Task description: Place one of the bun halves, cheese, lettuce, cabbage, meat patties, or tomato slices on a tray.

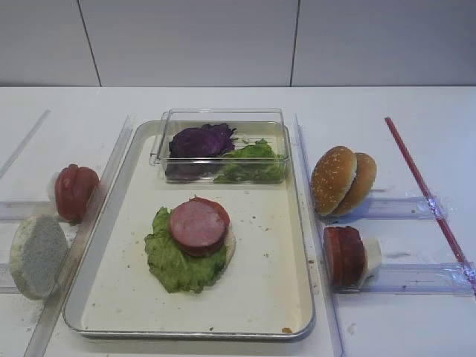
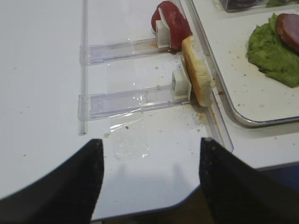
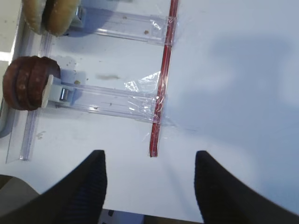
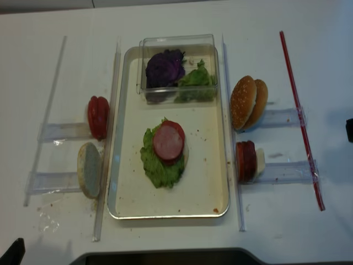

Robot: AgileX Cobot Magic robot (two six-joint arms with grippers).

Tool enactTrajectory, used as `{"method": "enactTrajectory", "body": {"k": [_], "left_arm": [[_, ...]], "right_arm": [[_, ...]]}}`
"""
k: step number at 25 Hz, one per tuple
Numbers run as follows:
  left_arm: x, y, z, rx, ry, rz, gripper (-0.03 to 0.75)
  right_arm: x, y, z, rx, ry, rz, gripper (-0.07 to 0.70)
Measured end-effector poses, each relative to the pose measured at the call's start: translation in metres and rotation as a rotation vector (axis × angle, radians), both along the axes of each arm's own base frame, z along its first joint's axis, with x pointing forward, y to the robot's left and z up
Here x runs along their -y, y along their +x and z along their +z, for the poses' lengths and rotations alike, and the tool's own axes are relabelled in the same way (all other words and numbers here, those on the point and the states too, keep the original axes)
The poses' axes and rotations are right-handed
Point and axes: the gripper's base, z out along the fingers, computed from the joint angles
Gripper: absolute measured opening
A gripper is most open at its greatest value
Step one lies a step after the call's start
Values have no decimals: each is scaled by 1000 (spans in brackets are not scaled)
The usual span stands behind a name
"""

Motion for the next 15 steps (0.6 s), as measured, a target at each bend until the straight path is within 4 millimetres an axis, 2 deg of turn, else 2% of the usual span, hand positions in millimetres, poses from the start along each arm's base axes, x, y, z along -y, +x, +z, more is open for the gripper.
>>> {"method": "enactTrajectory", "body": {"k": [15], "left_arm": [[0,0,0,0,0,0,407]], "right_arm": [[1,-71,-29,127,2,-3,436]]}}
